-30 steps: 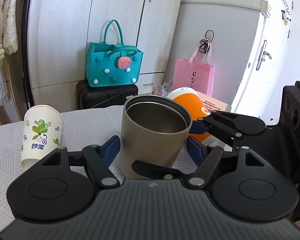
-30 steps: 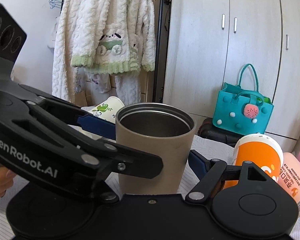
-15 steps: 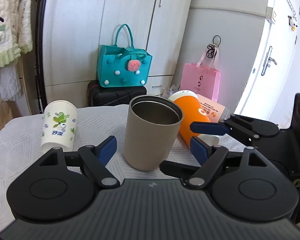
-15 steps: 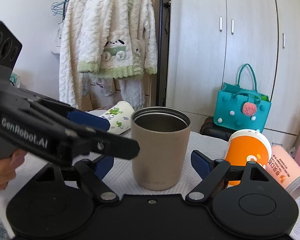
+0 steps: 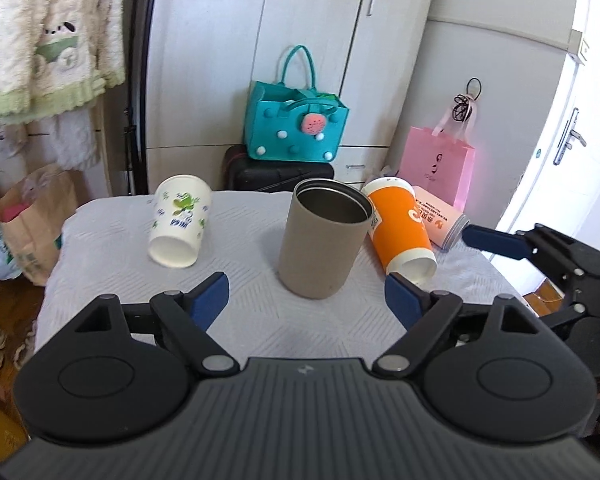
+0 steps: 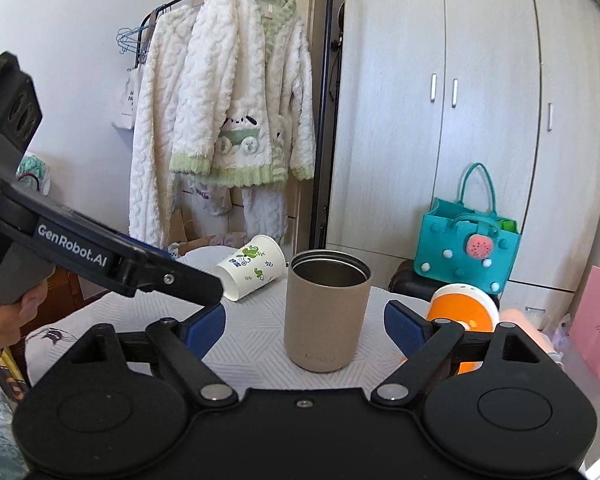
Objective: Flip cup upright
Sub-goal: 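Open the right gripper and withdraw it from the tumbler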
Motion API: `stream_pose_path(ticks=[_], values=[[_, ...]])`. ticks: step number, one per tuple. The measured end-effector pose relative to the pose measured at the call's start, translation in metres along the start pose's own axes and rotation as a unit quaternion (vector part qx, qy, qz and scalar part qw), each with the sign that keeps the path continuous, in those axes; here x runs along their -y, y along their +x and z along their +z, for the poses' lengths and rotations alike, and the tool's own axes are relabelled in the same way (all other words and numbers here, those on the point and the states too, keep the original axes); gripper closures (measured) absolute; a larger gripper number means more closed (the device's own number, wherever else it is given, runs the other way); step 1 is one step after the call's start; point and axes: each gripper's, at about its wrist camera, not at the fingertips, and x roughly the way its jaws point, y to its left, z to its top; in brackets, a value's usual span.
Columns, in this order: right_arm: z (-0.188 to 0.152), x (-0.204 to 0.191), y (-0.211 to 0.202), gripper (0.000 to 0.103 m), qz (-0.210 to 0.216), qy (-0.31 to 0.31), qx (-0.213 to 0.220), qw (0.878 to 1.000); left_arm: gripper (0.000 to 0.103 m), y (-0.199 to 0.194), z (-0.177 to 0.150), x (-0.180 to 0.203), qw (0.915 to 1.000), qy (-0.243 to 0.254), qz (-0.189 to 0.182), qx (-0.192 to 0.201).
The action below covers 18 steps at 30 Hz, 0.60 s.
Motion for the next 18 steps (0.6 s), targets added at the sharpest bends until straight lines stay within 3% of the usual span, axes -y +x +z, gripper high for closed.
stream_pose_path(ticks=[10,18], values=[[-0.003,0.005,-0.037,0.004,-0.029,0.051,-0.009,0.998,0.011,-0.035,-0.018,0.02,0.9988,0.006,0.048,-0.003],[-0.017,-0.005,-0.053,0.0,-0.102,0.042,-0.028,0.993,0.0,-0.052,-0.035,0.033,0.9964,0.007,0.084,-0.005]])
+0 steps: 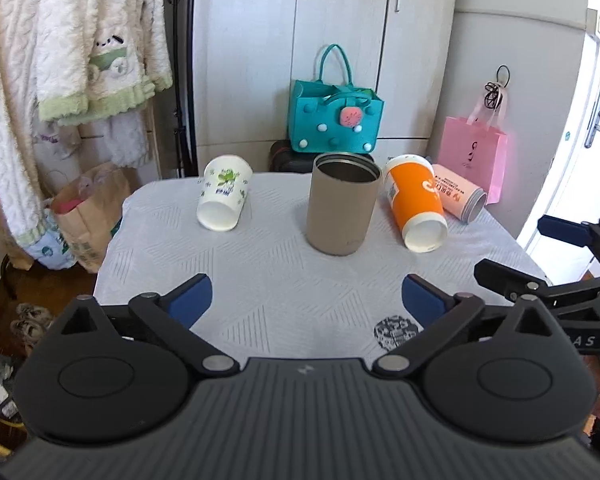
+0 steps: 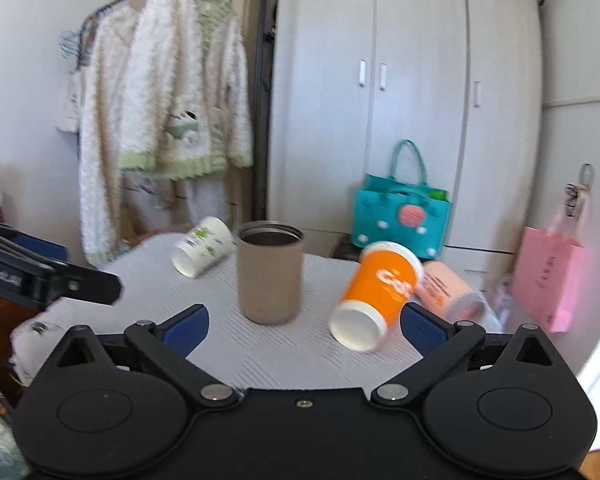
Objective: Flip cup upright
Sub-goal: 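Open the right gripper and withdraw it from the tumbler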
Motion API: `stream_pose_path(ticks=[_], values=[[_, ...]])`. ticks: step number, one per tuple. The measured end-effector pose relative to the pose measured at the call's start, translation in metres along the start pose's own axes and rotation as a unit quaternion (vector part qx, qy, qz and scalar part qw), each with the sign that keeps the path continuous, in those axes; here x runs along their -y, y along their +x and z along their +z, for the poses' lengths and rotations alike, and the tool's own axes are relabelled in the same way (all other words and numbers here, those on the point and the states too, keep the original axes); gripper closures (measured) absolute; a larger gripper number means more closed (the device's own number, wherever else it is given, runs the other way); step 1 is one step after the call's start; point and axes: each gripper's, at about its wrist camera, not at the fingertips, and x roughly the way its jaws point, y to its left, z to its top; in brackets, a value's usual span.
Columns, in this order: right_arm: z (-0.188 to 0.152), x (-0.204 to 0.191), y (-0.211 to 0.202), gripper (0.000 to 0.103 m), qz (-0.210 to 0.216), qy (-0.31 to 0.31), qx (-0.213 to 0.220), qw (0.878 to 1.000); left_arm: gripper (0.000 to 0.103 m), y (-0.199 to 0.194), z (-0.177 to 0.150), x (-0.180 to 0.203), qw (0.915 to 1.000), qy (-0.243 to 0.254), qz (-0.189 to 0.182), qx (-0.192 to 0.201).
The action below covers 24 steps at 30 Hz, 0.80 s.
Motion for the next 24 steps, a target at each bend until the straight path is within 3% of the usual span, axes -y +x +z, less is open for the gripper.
stream_pose_path(ticks=[3,12,24], values=[[-0.003,0.003,-0.003,0.0,-0.009,0.015,-0.011,1.0,0.0,0.0,-0.007,0.003,0.9997,-0.013,0.002,-0.021],[-0.018,0.011,-0.007,0.0,-0.055,0.059,-0.03,0.996,0.0,-0.006,-0.024,0.014,0.9976,-0.011,0.065,-0.02],[-0.027,0.02,-0.015,0.0,-0.092,0.093,-0.042,0.99,0.0,0.005,-0.032,0.008,0.9958,-0.037,0.066,-0.051]])
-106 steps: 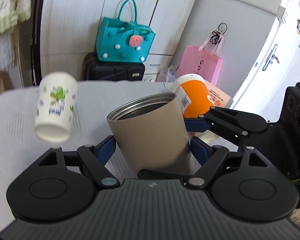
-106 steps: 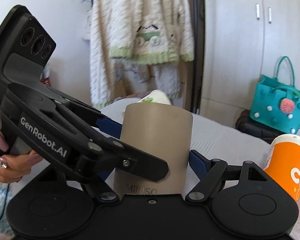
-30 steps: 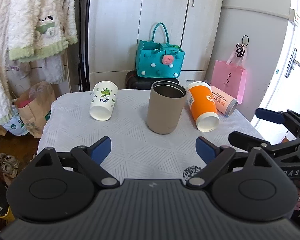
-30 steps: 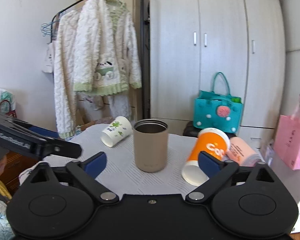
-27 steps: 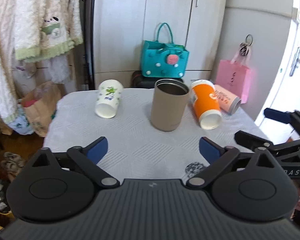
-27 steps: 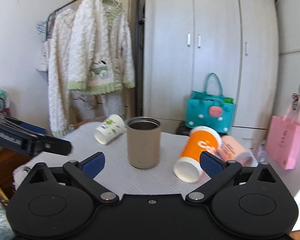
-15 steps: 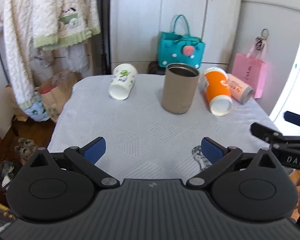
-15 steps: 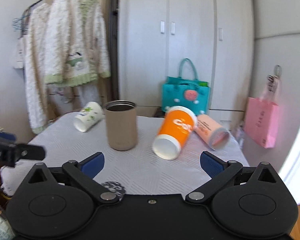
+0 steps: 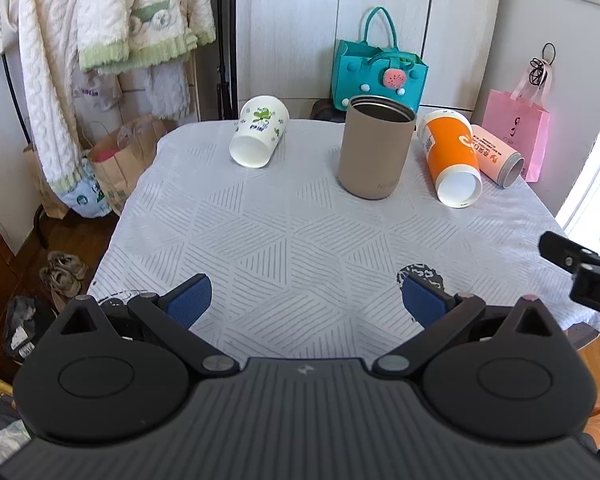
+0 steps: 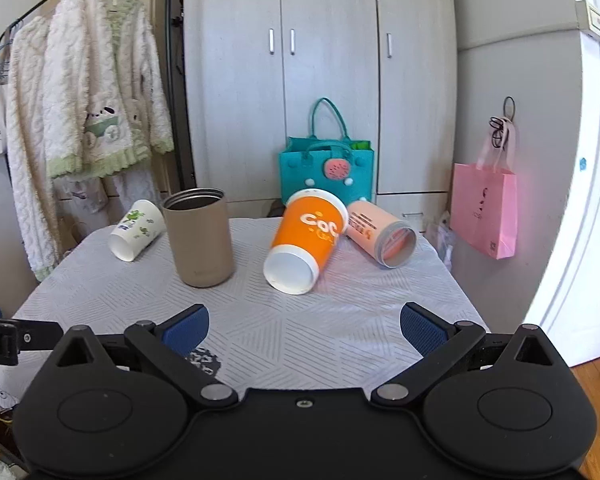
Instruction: Flip cup upright
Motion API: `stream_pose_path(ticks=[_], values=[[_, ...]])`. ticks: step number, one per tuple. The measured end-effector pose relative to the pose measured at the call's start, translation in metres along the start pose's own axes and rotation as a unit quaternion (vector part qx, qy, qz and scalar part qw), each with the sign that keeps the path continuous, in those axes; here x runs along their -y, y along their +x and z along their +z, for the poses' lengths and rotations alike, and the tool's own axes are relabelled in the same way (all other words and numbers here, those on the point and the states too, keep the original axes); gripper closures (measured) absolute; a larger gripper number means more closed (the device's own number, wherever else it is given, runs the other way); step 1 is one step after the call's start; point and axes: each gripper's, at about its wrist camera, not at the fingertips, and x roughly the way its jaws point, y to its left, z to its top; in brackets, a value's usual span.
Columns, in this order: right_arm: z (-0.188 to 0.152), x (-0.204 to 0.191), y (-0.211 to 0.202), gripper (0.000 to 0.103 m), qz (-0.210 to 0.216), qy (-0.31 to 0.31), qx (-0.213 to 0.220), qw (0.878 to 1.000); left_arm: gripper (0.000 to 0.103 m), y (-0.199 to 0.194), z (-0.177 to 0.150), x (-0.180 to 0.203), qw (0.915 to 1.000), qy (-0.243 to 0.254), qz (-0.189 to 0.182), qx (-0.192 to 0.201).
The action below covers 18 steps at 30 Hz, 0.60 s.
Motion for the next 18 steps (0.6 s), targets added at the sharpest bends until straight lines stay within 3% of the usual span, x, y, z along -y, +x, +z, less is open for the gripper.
stream_pose_path(ticks=[4,18], values=[[-0.001,-0.002,0.001,0.0,-0.018,-0.005,0.0,1.0,0.0,0.005,0.0,-0.002,1.0,-0.003,0.003,-0.001],[-0.002,-0.018,-0.002,0.0,-0.017,-0.026,0.0,1.0,0.0,0.01,-0.003,-0.007,0.9999,-0.004,0.014,-0.004]])
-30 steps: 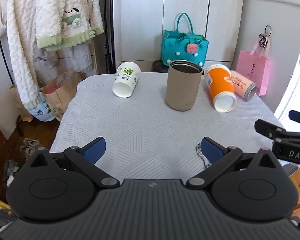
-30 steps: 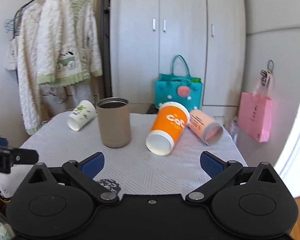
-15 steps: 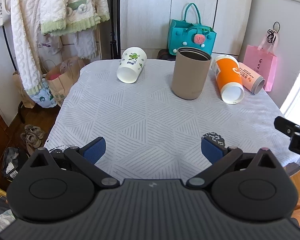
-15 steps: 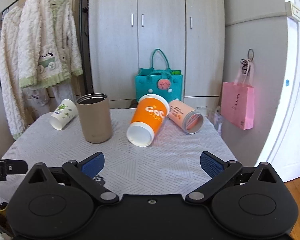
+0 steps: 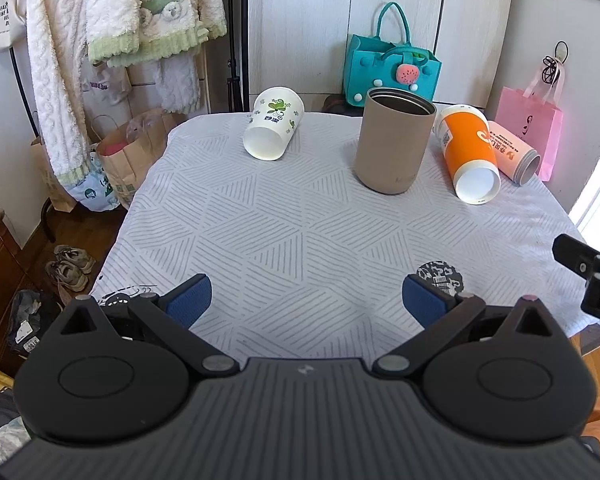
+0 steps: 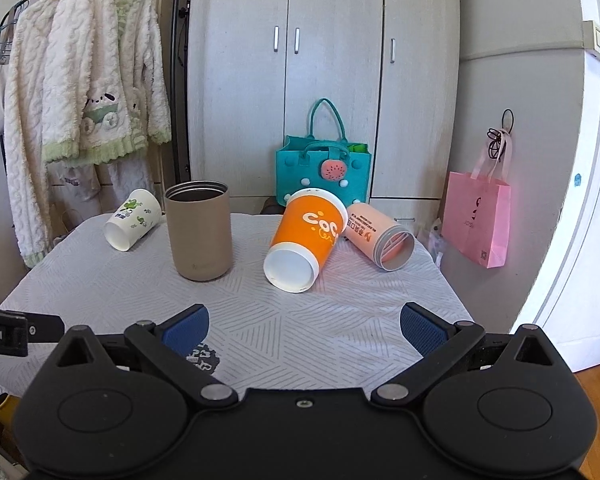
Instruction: Flip cup upright
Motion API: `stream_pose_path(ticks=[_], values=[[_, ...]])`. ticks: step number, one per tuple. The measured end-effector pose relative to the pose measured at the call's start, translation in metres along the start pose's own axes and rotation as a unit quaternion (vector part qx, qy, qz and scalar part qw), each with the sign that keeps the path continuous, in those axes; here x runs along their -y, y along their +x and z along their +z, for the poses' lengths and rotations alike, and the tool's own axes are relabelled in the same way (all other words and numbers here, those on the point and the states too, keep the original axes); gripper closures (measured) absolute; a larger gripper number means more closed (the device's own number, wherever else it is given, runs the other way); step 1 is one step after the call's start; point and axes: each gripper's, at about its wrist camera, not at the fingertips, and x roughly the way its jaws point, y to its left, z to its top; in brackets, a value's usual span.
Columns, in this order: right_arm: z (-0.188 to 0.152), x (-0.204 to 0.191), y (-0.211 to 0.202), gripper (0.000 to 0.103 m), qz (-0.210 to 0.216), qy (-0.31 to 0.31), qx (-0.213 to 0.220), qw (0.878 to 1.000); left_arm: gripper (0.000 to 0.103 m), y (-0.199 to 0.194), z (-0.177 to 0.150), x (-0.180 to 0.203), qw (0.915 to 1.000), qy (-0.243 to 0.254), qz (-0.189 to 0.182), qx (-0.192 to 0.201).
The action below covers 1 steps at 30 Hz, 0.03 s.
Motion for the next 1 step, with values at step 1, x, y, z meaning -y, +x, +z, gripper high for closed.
stream_pose_path(ticks=[1], values=[[0.0,-0.0007,-0.0002,0.0,0.0,0.0,0.0,1.0,0.0,-0.0001,-0.0003,-0.0003,1.0,0.0,0.001,0.001]])
